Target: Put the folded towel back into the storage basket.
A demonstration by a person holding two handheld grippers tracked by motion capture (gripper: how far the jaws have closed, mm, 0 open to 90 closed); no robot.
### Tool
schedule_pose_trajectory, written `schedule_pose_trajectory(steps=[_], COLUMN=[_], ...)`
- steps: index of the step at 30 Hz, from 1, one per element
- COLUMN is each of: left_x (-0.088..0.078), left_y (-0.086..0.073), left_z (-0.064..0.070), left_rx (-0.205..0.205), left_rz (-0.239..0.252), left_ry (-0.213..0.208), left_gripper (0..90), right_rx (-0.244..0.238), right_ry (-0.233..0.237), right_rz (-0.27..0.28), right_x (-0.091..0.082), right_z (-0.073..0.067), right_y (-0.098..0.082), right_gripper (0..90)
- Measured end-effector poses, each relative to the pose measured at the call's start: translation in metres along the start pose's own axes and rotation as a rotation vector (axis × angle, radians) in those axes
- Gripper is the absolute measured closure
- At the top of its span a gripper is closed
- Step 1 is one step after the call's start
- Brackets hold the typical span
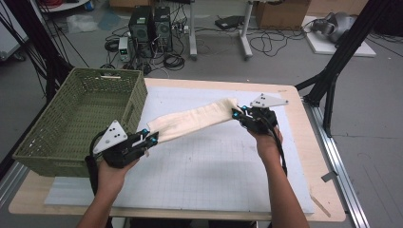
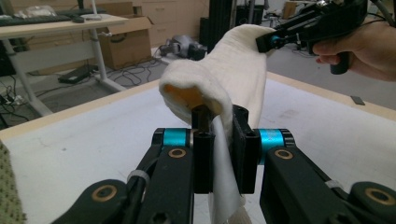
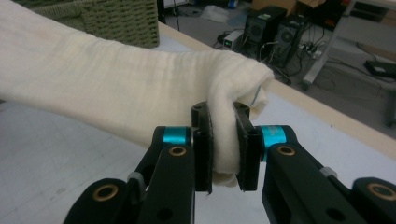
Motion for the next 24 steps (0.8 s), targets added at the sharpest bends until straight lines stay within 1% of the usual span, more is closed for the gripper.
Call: schedule_pose_trajectory(steps=[2, 4, 5, 8, 9, 10, 13, 15, 17, 19, 20, 21, 22, 24], left_x=[-0.004, -0.010, -0.012, -0.019, -0.020, -0.022, -0.029, -0.033, -0.038, -0.043, -0.045, -0.047, -0.049, -0.054], left_y=[0.002, 0.005, 0.006, 0.008, 0.008, 0.009, 0.009, 0.009, 0.009, 0.009, 0.009, 0.009, 0.008, 0.007], left_z=[-0.001, -0.002, -0.003, -0.005, -0.006, -0.007, -0.011, -0.013, -0.016, -0.019, -0.020, -0.022, -0.023, -0.027], left_rx=[0.004, 0.008, 0.010, 0.012, 0.014, 0.012, 0.007, 0.000, -0.004, -0.006, -0.006, -0.009, -0.012, -0.018], left_rz=[0.009, 0.017, 0.020, 0.031, 0.032, 0.034, 0.042, 0.050, 0.056, 0.062, 0.064, 0.067, 0.070, 0.074], left_ry=[0.008, 0.020, 0.022, 0.034, 0.038, 0.041, 0.053, 0.060, 0.068, 0.079, 0.084, 0.089, 0.096, 0.106], left_gripper=[81.0, 81.1, 81.1, 81.2, 81.2, 81.2, 81.3, 81.3, 81.3, 81.3, 81.4, 81.4, 81.4, 81.4], right_rx=[-0.008, -0.022, -0.018, -0.036, -0.041, -0.039, -0.055, -0.066, -0.073, -0.087, -0.097, -0.103, -0.103, -0.114], right_ry=[0.004, 0.004, 0.012, 0.015, 0.017, 0.020, 0.028, 0.032, 0.041, 0.044, 0.050, 0.053, 0.053, 0.060], right_rz=[-0.006, 0.004, 0.002, 0.000, 0.007, 0.009, 0.011, 0.021, 0.014, 0.016, 0.022, 0.026, 0.026, 0.026], right_x=[0.005, 0.009, 0.012, 0.018, 0.020, 0.022, 0.027, 0.030, 0.035, 0.039, 0.043, 0.046, 0.046, 0.051], right_z=[-0.001, -0.002, -0.003, -0.005, -0.007, -0.007, -0.010, -0.013, -0.016, -0.019, -0.023, -0.024, -0.024, -0.028], right_y=[0.008, 0.018, 0.022, 0.032, 0.037, 0.040, 0.052, 0.061, 0.068, 0.077, 0.087, 0.092, 0.092, 0.102], right_gripper=[80.0, 80.1, 80.1, 80.1, 80.2, 80.1, 80.2, 80.2, 80.2, 80.2, 80.2, 80.2, 80.2, 80.2])
Point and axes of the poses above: each handheld gripper's, and its own axes: x roughly forward along the jaws, y roughly out of its top, z roughly to its right, the point moved 10 cm from there along x, roughly forward along the jaws, and after that the axes turned 14 degrees about -z, right-handed, at the moved point
